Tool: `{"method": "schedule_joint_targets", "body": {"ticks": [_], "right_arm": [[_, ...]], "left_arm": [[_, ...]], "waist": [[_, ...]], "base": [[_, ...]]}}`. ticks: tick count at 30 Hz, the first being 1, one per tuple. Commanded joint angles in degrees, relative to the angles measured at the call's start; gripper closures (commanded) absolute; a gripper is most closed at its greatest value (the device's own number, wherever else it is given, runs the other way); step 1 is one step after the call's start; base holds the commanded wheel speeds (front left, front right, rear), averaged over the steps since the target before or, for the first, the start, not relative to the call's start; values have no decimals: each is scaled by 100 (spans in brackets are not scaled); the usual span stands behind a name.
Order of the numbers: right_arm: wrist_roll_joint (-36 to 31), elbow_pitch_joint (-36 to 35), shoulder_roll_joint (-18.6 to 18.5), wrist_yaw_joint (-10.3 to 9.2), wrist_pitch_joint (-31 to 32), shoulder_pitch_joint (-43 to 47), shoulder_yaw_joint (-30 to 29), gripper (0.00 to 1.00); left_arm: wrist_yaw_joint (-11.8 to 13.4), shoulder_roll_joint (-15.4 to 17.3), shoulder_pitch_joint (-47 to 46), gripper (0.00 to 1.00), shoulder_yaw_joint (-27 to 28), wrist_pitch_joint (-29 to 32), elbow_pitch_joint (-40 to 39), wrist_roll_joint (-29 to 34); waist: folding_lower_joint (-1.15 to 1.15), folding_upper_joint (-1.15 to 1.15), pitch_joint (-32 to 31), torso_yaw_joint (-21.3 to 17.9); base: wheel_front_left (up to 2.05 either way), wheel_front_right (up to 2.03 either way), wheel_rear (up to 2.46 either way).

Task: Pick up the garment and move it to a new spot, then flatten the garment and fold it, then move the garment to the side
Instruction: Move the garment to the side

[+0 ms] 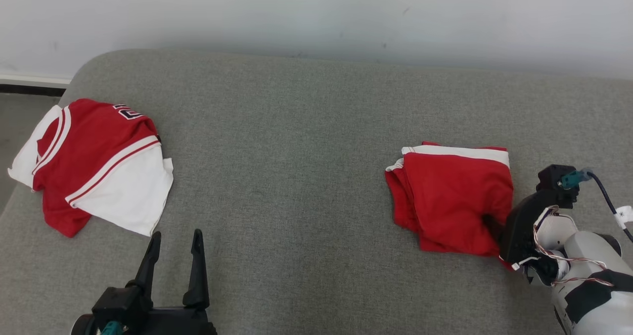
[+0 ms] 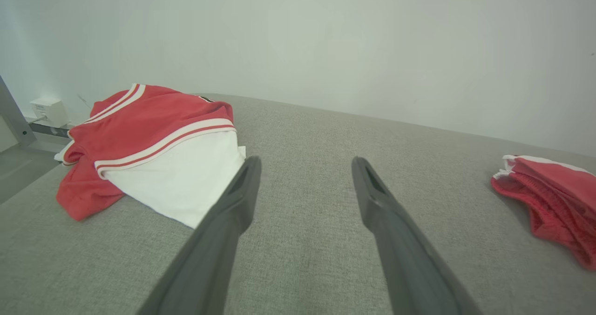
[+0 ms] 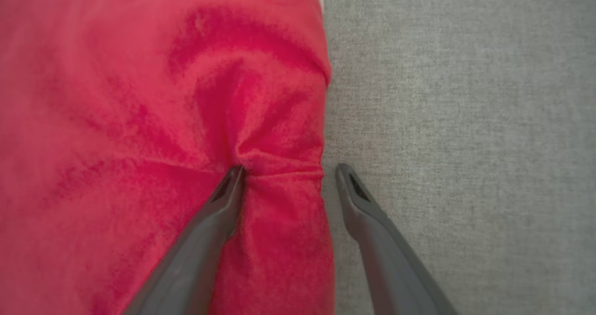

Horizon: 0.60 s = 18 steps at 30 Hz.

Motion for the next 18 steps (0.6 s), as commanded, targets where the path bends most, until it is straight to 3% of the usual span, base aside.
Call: {"method": "schedule_joint_targets", "body": {"ticks": [1, 2, 4, 5, 11, 18], "right_arm": [[-106, 155, 102, -13, 162, 63, 70, 0], [-106, 155, 102, -13, 162, 63, 70, 0], [-175, 139, 95, -13, 218, -8, 156, 78], [-294, 60, 16, -13, 291, -78, 328, 100], [-508, -325, -313, -19, 422, -413, 862, 100], [-530, -1142, -960, -15, 523, -1018, 2008, 100]], "left_arm": [[17, -1, -64, 0, -9, -4, 7, -66], [17, -1, -64, 0, -9, -4, 7, -66], [23, 1, -96, 0, -8, -4, 3, -79], [9, -2, -130, 0, -9, -3, -3, -75], [-37, -1, -243, 0, 52, -3, -73, -36], [-179, 6, -605, 0, 306, -2, -304, 210]], "waist": [[0, 0, 103, 43], [0, 0, 103, 43], [0, 0, 144, 13], [0, 0, 200, -39], [0, 0, 444, -266], [0, 0, 1002, -872]], "base": [[0, 0, 0], [0, 0, 0], [0, 0, 0], [0, 0, 0], [0, 0, 0], [0, 0, 0]]}}
